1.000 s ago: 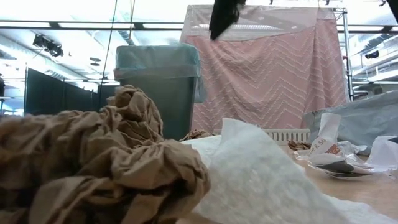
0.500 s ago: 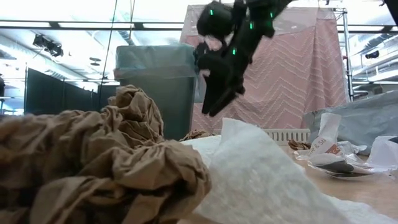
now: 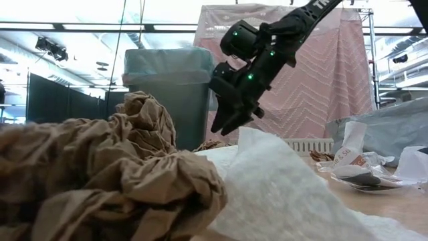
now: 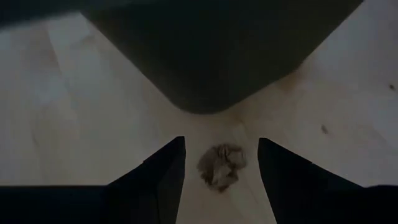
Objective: Place trash/remove bag and relplace
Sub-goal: Put the brown napkin into the black trash bin, then put the piece of cardboard into the black trash bin
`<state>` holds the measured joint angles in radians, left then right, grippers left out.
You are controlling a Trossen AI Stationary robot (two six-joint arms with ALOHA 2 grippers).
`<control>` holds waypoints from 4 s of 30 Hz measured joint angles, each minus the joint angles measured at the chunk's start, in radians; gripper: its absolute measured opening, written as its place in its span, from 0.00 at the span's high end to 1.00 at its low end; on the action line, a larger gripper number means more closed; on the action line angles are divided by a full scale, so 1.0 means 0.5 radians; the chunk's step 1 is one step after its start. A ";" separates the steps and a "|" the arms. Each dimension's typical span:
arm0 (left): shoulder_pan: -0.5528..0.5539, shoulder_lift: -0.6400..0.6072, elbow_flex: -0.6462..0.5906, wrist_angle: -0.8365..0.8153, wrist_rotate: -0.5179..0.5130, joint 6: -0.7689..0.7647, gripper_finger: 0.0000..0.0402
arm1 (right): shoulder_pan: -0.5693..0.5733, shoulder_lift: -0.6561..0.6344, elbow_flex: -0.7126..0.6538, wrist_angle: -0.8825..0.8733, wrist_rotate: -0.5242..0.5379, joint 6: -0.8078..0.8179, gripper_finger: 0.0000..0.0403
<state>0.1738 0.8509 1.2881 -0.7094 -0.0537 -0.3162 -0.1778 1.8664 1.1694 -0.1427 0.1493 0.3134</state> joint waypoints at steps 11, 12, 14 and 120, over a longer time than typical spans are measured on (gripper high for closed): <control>0.000 0.000 -0.001 0.001 -0.064 0.047 0.74 | -0.022 0.030 -0.130 0.171 0.071 0.053 0.54; 0.000 0.000 -0.001 0.003 -0.069 0.047 0.74 | -0.025 0.039 -0.129 0.197 0.066 0.064 0.54; 0.000 0.000 -0.001 0.003 -0.077 0.047 0.74 | -0.028 0.080 -0.124 0.247 0.045 0.102 0.54; -0.949 1.337 -1.309 1.397 0.342 -1.531 0.74 | 0.673 -1.036 1.364 -1.504 -0.022 -0.142 0.41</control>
<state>-0.3008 1.5196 0.6334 -0.0107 0.1172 -1.0819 0.1585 1.3483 1.8515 -0.8947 0.1383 0.2423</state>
